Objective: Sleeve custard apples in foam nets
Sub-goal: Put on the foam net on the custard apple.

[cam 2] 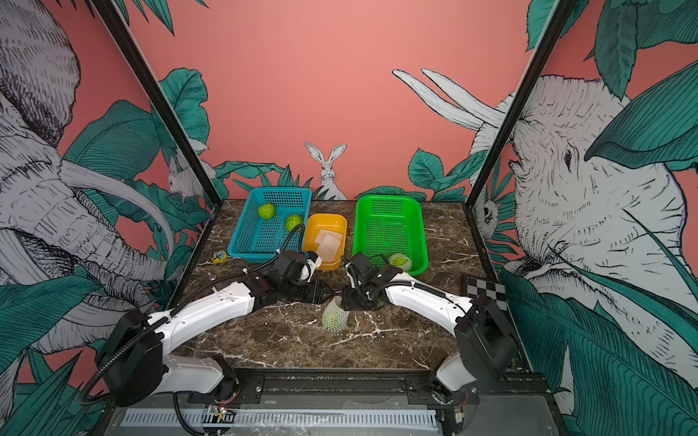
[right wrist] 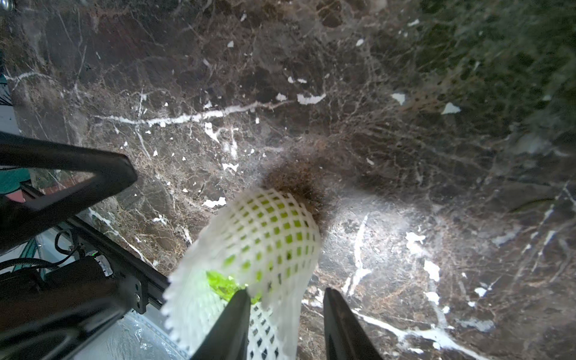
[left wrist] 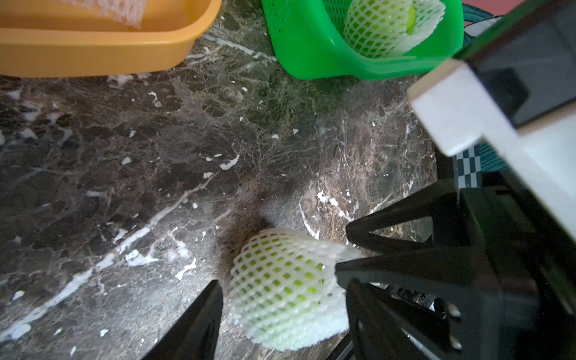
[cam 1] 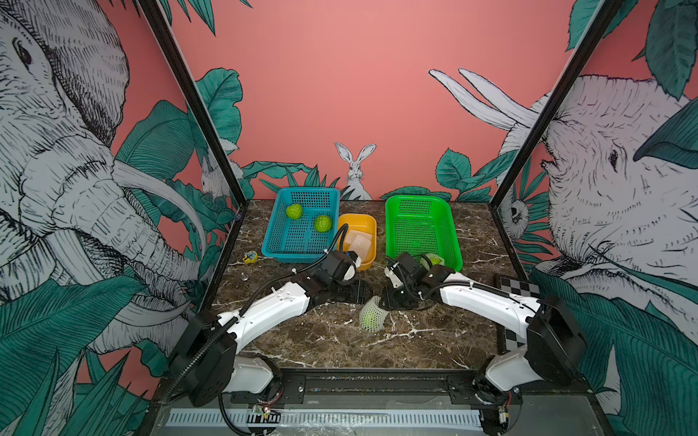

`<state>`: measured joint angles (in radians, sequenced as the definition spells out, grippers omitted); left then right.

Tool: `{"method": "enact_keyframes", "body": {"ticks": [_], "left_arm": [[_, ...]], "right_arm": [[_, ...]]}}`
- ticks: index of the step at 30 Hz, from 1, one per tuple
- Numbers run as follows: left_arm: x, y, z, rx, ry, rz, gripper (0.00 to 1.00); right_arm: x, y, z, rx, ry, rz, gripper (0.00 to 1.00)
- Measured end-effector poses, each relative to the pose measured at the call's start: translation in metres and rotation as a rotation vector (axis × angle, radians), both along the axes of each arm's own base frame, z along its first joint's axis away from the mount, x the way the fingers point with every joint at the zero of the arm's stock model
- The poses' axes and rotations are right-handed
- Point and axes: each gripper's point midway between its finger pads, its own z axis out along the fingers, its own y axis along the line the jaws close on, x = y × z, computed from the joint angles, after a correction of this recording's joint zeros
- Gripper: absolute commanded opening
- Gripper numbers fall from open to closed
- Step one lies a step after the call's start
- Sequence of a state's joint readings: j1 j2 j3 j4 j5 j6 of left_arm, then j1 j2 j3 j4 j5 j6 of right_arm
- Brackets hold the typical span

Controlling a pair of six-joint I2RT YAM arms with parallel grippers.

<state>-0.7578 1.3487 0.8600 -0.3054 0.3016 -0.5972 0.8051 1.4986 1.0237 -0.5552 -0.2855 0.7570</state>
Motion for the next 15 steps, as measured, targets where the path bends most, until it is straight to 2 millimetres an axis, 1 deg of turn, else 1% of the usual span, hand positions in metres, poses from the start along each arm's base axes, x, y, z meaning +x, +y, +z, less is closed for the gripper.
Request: {"method": "enact_keyframes", "body": {"ticks": [8, 14, 15], "left_arm": [[-0.009, 0.003, -0.001, 0.019, 0.024, -0.009, 0.65], [-0.014, 0.006, 0.011, 0.002, 0.013, -0.009, 0.65], [-0.016, 0.007, 0.012, 0.003, 0.014, -0.010, 0.65]], "right_arm": [[-0.013, 0.015, 0.017, 0.075, -0.017, 0.017, 0.39], [-0.018, 0.020, 0.014, 0.094, -0.009, 0.016, 0.26], [-0.018, 0.021, 0.014, 0.095, -0.009, 0.015, 0.22]]}}
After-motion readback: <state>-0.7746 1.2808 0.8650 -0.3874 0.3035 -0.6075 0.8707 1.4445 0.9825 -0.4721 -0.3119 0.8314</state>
